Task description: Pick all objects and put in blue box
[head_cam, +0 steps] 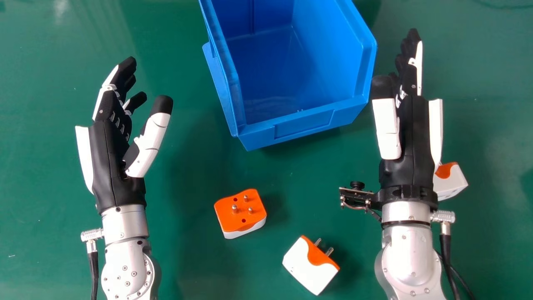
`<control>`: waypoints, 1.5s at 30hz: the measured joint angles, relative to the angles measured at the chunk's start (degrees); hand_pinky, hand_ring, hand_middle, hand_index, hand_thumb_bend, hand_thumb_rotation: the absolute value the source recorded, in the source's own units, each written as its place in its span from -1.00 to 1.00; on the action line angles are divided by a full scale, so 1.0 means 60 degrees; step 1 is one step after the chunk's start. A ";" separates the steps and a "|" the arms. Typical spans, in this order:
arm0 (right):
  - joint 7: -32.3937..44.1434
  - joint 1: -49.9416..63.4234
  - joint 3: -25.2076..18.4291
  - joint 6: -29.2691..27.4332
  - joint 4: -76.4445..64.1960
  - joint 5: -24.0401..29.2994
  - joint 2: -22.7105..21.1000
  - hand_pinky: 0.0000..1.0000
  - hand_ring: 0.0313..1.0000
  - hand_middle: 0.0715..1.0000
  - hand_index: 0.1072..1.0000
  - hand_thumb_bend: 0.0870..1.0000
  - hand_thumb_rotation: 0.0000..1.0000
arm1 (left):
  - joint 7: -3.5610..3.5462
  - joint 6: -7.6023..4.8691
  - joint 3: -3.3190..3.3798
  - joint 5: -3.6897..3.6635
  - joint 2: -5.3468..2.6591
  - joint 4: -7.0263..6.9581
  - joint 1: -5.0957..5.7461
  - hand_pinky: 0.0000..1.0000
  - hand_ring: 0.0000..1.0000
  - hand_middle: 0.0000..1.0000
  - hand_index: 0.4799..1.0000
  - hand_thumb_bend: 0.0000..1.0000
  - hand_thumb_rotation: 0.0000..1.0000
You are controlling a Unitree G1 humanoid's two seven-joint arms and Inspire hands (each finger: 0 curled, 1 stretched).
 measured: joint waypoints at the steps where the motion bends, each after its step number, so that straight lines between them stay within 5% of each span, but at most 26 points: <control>1: 0.0001 0.0000 0.0000 0.0000 0.0000 0.0000 0.0000 0.93 1.00 1.00 0.98 0.50 1.00 | 0.0000 0.0000 -0.0001 0.0000 0.0000 0.0000 0.0000 0.64 0.78 0.76 0.27 0.58 0.11; 10: 0.0042 0.0000 -0.0003 0.0006 0.0000 0.0003 -0.0001 0.93 1.00 1.00 0.97 0.45 1.00 | 0.0072 -0.0002 -0.0008 0.0060 -0.0001 0.0012 0.0000 0.63 0.78 0.76 0.28 0.57 0.11; 36: 0.0105 -0.0004 -0.0581 0.0400 -0.0183 -0.0165 -0.0058 0.94 1.00 1.00 1.00 0.39 1.00 | -0.0005 -0.0001 -0.0006 0.0034 -0.0010 0.0051 -0.0023 0.64 0.78 0.76 0.28 0.57 0.11; 45: 0.0412 0.0335 -0.0602 0.2341 -0.1779 -0.2102 -0.1009 0.82 0.92 0.95 0.96 0.37 1.00 | -0.0090 0.0001 -0.0007 0.0032 -0.0010 0.0051 -0.0050 0.63 0.78 0.76 0.28 0.55 0.10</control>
